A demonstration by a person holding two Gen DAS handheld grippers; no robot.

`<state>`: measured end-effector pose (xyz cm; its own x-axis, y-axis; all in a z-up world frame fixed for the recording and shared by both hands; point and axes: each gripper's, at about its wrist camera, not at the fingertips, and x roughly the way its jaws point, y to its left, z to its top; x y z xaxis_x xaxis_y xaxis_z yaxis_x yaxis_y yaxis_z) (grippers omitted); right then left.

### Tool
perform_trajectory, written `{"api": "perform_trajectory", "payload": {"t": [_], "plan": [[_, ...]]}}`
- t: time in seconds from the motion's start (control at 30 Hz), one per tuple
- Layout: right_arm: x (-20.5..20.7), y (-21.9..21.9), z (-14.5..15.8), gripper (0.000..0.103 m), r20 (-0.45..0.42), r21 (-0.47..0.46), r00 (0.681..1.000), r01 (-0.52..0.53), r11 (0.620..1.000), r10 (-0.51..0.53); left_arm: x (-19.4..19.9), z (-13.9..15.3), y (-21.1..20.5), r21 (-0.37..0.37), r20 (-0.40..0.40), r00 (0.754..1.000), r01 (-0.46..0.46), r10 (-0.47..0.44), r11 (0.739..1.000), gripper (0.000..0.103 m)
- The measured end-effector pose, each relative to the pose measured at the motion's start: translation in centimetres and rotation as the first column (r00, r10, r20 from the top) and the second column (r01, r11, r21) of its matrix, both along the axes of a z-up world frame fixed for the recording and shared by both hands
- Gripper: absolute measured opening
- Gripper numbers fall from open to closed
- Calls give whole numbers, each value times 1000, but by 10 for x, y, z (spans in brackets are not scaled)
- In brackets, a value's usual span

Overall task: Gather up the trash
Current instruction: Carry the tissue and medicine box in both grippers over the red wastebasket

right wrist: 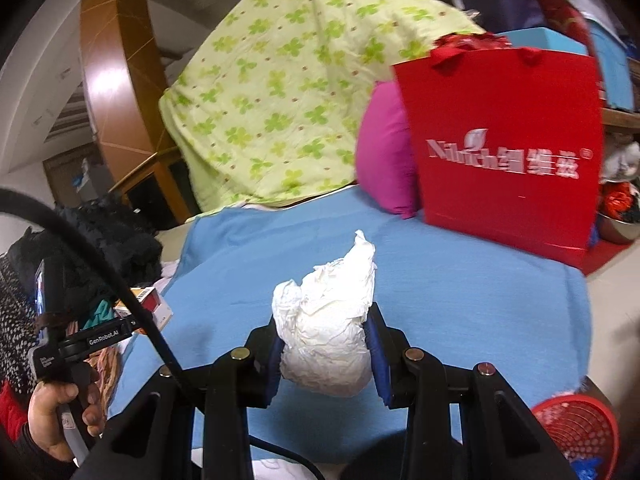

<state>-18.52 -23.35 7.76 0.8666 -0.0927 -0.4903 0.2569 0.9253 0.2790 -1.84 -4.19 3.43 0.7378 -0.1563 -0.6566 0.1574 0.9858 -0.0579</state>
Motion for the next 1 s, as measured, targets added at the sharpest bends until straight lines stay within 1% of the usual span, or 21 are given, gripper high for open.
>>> {"api": "perform_trajectory", "payload": {"t": [0.23,0.4,0.5,0.73,0.87,1.0], "plan": [[-44,-42,-5,39,-9,16,991,130,991,-130,-9,8,-47,1,14,995,98,-98,995,80],[-76,-67,-8,39,-21,11,976,215,976,-215,-19,15,-82,7,24,985,173,-173,985,80],[-95,-79,-10,39,-28,18,966,258,966,-257,-26,17,-104,9,24,975,222,-222,975,80],[-131,-100,-23,39,-57,25,942,333,943,-331,-41,20,-140,18,27,954,298,-298,954,80],[-144,-111,-31,39,-76,28,929,365,931,-362,-51,20,-163,28,24,937,347,-348,937,80],[-161,-121,-38,39,-98,28,912,403,915,-399,-60,15,-183,24,10,919,394,-395,919,80]]}}
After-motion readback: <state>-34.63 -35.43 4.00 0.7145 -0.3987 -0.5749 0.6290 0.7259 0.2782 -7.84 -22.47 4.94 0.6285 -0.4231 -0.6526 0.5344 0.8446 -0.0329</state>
